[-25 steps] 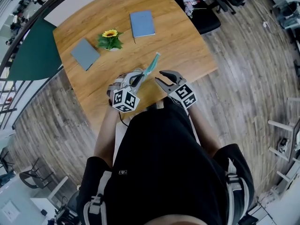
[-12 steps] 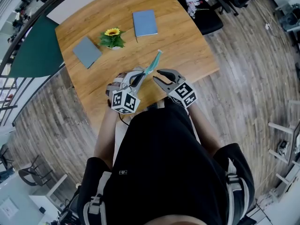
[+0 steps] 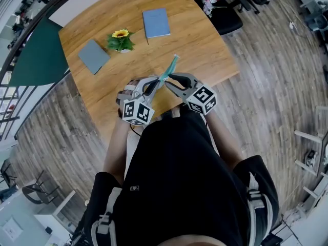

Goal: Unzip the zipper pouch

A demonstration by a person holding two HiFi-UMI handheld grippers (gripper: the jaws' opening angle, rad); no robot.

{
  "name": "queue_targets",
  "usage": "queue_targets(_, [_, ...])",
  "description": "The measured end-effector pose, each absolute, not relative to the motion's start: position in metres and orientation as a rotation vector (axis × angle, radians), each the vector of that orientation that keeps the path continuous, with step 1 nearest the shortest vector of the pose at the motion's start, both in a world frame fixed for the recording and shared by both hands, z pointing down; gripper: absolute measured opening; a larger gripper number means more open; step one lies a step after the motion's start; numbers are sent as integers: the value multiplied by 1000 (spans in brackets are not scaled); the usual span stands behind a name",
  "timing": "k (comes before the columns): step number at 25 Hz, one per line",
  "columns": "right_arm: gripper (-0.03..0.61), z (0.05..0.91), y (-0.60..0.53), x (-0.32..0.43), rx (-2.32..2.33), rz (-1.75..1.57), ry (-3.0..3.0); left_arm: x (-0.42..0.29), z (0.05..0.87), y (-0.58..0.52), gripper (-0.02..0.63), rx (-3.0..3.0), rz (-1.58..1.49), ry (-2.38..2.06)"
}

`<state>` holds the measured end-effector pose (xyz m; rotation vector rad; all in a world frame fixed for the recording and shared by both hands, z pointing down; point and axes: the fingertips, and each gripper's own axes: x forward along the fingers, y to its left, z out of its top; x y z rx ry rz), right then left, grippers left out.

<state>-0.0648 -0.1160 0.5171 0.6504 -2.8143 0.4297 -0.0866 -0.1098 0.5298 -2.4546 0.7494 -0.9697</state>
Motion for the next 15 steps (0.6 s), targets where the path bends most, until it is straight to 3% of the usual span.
queue_targets(15, [34, 513, -111, -55, 614, 564, -2881, -83, 533, -107, 8, -2450, -982, 752])
